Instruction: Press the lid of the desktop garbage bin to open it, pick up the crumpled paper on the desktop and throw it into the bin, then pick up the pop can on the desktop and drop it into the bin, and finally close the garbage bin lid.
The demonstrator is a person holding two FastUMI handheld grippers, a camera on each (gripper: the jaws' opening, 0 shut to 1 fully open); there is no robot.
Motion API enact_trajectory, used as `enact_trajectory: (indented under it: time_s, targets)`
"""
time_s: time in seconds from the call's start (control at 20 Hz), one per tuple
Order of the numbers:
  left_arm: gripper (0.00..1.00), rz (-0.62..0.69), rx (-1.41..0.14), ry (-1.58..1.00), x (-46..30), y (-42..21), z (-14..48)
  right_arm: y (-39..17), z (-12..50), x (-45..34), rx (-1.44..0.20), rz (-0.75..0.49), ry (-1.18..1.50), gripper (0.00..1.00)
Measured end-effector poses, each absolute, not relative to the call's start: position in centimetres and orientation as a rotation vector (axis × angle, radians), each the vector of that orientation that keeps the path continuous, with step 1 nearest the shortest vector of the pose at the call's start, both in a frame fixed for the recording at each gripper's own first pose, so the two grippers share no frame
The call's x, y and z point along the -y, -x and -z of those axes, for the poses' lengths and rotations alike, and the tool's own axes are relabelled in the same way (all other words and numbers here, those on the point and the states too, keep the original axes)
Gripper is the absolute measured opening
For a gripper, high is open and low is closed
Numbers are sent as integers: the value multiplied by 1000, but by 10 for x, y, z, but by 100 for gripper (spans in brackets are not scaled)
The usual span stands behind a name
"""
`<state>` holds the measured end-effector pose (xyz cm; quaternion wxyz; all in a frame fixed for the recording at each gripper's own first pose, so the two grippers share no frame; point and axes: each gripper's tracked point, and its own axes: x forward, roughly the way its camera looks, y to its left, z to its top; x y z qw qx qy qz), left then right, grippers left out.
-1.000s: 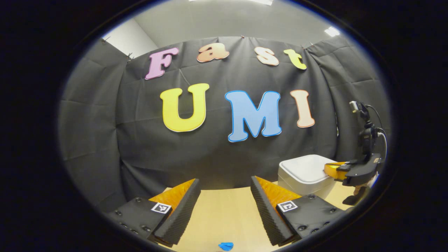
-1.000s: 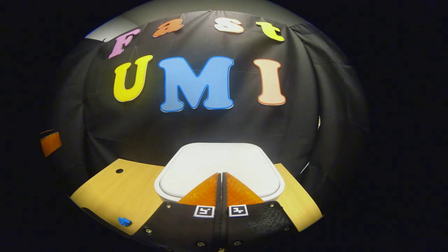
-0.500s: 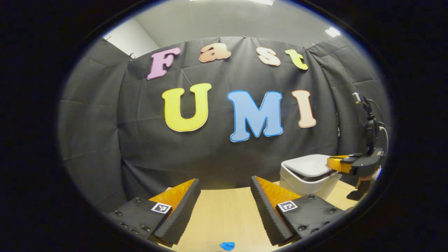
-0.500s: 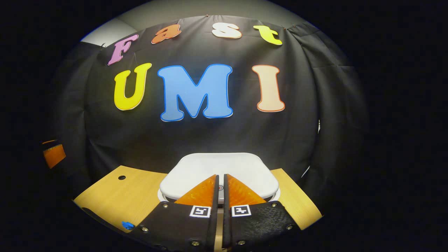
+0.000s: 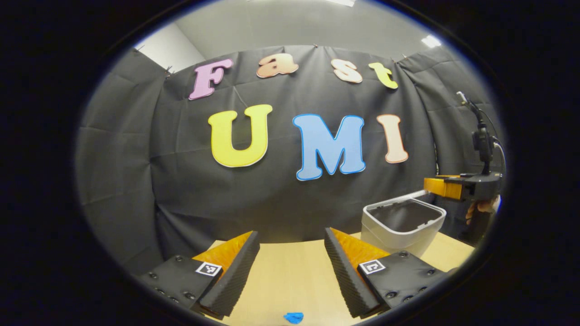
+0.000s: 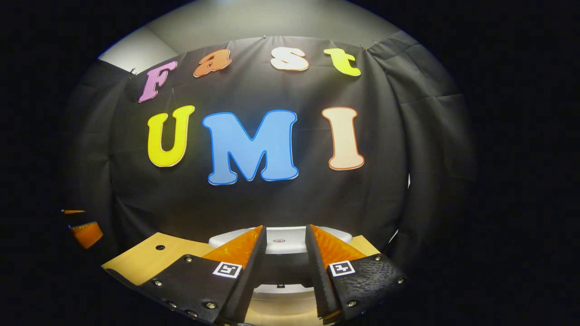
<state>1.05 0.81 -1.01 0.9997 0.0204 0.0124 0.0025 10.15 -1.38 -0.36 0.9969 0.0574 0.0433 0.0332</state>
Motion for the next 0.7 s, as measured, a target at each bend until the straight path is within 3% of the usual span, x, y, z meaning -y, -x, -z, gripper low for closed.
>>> enact_trajectory:
  time_s: [0.25, 0.35, 0.7]
  targets:
    - [95, -7, -44, -35, -15, -12, 28, -85, -9, 6, -57, -89, -121, 60]
    - [95, -5, -56, -27, -18, -12, 38, -83, -8, 4, -60, -93, -109, 99]
    - [95, -23, -98, -4, -33, -14, 72, -76, -6, 4, -69, -91, -94, 96]
